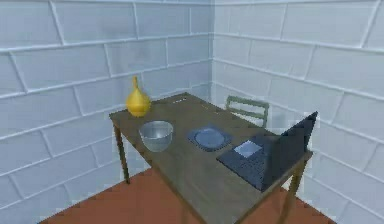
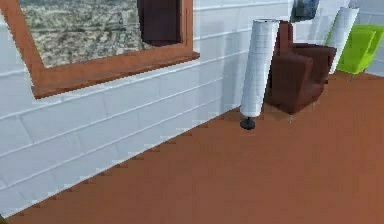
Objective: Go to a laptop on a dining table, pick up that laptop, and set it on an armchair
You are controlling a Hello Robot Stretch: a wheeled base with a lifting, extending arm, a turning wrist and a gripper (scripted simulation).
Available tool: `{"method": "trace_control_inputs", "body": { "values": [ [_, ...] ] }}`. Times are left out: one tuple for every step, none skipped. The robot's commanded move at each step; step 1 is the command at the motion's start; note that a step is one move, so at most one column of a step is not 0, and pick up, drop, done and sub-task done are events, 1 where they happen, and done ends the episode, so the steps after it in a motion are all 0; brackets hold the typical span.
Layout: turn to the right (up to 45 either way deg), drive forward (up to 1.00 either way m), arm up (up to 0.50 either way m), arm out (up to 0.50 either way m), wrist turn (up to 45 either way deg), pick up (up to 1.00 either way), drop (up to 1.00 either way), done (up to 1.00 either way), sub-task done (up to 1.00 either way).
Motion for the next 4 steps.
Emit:
{"method": "trace_control_inputs", "body": {
  "values": [
    [45.0, 0.00, 0.00, 0.00, 0.0, 0.00, 0.00, 0.00, 0.00],
    [30.0, 0.00, 0.00, 0.00, 0.0, 0.00, 0.00, 0.00, 0.00],
    [0.0, 0.35, 0.00, 0.00, 0.0, 0.00, 0.00, 0.00, 0.00],
    [-45.0, 0.00, 0.00, 0.00, 0.0, 0.00, 0.00, 0.00, 0.00]
  ]
}}
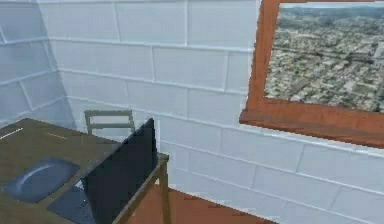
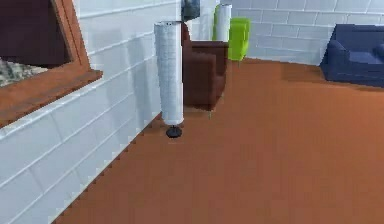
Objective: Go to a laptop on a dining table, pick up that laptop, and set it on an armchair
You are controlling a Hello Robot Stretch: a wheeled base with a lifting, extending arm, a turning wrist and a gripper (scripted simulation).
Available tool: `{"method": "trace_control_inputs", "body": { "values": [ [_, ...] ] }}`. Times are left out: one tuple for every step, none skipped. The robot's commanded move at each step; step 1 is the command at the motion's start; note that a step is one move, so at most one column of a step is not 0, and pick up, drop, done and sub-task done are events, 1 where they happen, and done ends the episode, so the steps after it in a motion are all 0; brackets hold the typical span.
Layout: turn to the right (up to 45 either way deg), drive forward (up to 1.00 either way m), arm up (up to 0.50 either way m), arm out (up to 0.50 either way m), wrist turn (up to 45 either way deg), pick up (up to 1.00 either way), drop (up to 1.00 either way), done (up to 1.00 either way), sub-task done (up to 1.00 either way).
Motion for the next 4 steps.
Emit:
{"method": "trace_control_inputs", "body": {
  "values": [
    [-45.0, 0.00, 0.00, 0.00, 0.0, 0.00, 0.00, 0.00, 0.00],
    [-45.0, 0.00, 0.00, 0.00, 0.0, 0.00, 0.00, 0.00, 0.00],
    [-24.0, 0.00, 0.00, 0.00, 0.0, 0.00, 0.00, 0.00, 0.00],
    [0.0, 0.00, 0.50, 0.00, 0.0, 0.00, 0.00, 0.00, 0.00]
  ]
}}
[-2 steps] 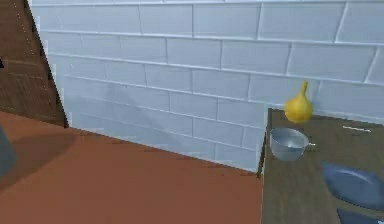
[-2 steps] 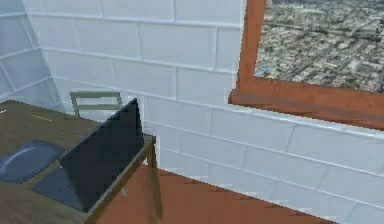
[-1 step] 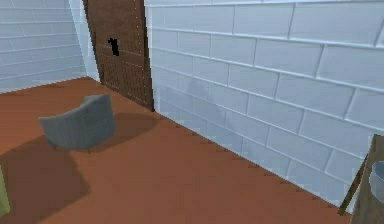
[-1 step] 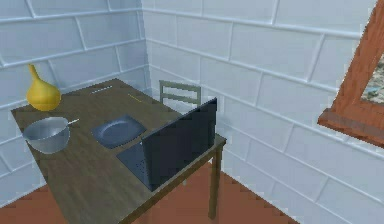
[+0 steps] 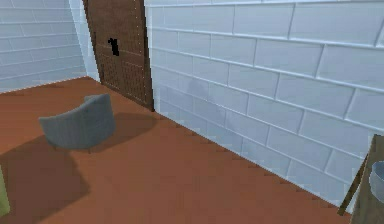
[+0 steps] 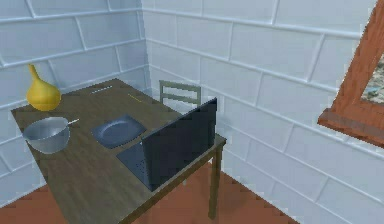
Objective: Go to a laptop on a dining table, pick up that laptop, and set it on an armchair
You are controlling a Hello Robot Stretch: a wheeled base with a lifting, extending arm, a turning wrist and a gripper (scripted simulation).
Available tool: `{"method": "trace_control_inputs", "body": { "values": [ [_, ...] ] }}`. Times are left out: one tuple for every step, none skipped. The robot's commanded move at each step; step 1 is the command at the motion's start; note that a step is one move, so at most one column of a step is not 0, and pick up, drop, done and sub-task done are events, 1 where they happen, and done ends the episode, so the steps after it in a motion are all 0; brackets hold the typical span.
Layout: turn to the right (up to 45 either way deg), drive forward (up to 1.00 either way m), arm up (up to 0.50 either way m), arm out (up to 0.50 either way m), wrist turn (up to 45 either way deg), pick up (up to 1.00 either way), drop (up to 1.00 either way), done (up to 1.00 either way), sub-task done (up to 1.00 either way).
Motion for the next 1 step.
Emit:
{"method": "trace_control_inputs", "body": {
  "values": [
    [0.0, 0.00, 0.32, 0.00, 0.0, 0.00, 0.00, 0.00, 0.00]
  ]
}}
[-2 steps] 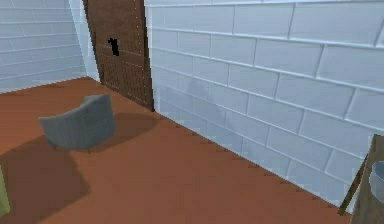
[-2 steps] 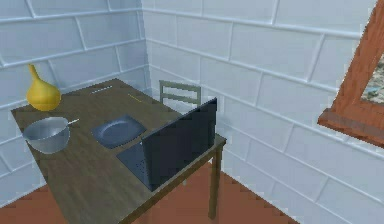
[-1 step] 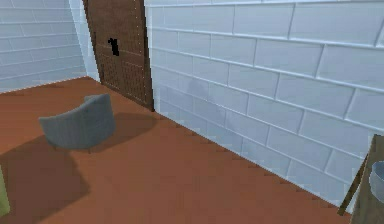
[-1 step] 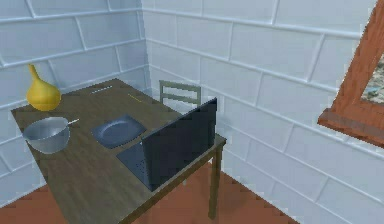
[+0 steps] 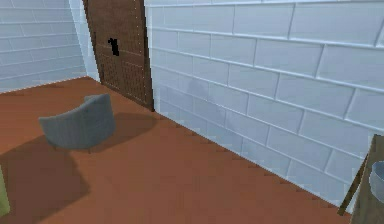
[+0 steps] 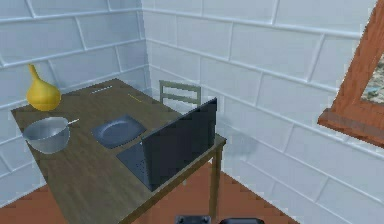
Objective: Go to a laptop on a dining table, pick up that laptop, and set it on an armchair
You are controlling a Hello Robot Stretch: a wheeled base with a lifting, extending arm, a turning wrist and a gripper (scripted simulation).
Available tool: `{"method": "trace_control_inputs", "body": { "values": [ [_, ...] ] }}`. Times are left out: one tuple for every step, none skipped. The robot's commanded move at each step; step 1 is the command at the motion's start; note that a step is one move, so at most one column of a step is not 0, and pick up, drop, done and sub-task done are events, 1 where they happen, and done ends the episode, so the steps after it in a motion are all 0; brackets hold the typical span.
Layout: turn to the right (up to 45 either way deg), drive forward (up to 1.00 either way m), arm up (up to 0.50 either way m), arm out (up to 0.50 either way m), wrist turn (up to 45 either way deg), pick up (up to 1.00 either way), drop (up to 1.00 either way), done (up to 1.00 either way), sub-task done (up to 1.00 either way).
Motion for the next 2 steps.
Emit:
{"method": "trace_control_inputs", "body": {
  "values": [
    [0.0, 0.00, 0.00, 0.28, 0.0, 0.00, 0.00, 0.00, 0.00],
    [0.0, 0.00, 0.00, 0.00, 45.0, 0.00, 0.00, 0.00, 0.00]
  ]
}}
